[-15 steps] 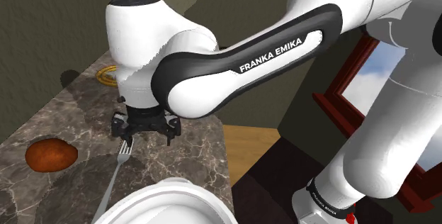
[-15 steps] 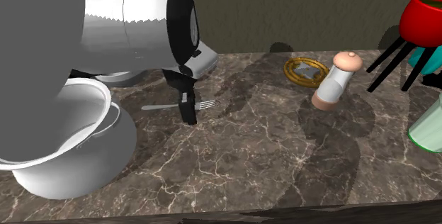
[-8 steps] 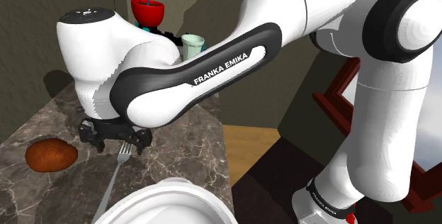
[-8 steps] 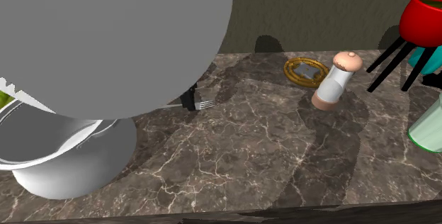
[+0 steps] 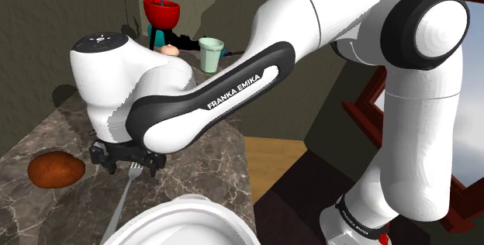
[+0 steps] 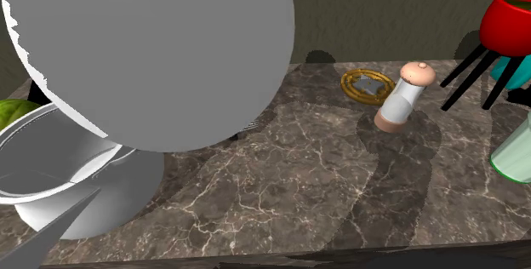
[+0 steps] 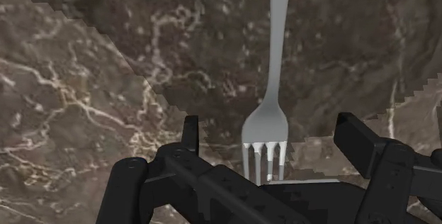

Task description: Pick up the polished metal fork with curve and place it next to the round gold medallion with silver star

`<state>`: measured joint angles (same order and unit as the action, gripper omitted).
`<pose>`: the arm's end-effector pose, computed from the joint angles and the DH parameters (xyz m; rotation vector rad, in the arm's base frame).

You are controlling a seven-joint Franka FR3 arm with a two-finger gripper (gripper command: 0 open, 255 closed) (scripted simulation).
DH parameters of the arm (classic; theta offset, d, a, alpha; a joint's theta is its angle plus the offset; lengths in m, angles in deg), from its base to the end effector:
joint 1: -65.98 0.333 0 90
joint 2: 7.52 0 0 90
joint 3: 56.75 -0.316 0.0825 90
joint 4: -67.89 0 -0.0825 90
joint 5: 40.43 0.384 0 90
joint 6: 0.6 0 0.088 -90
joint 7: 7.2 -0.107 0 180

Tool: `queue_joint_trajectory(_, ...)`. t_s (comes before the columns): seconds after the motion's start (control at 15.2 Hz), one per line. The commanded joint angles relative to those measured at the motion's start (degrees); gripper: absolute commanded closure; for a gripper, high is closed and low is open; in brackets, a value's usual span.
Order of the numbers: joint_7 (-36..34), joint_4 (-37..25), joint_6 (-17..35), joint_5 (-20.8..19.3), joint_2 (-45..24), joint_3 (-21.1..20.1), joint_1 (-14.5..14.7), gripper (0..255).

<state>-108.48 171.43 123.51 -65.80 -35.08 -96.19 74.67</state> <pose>0.4676 0.4414 0.3285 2.9252 -1.1240 0.1064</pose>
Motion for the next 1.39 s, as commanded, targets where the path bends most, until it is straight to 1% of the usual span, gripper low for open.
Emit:
queue_joint_trajectory(0.0,-0.06,-0.02,0.07,-0.08,-0.09,0.04,0.06,0)
queue_joint_trajectory(0.33,-0.06,-0.02,0.06,-0.07,-0.09,0.04,0.06,0)
queue_joint_trajectory(0.4,-0.06,-0.02,0.06,-0.07,-0.09,0.04,0.06,255)
queue_joint_trajectory(0.92,0.06,-0.78,-0.18,-0.30,-0.65,0.25,0.25,255)
queue_joint_trajectory(0.99,-0.08,-0.02,0.06,-0.11,-0.10,-0.03,0.00,255)
queue_joint_trajectory(1.32,1.15,-1.26,-2.73,1.65,1.87,-1.14,-0.72,255)
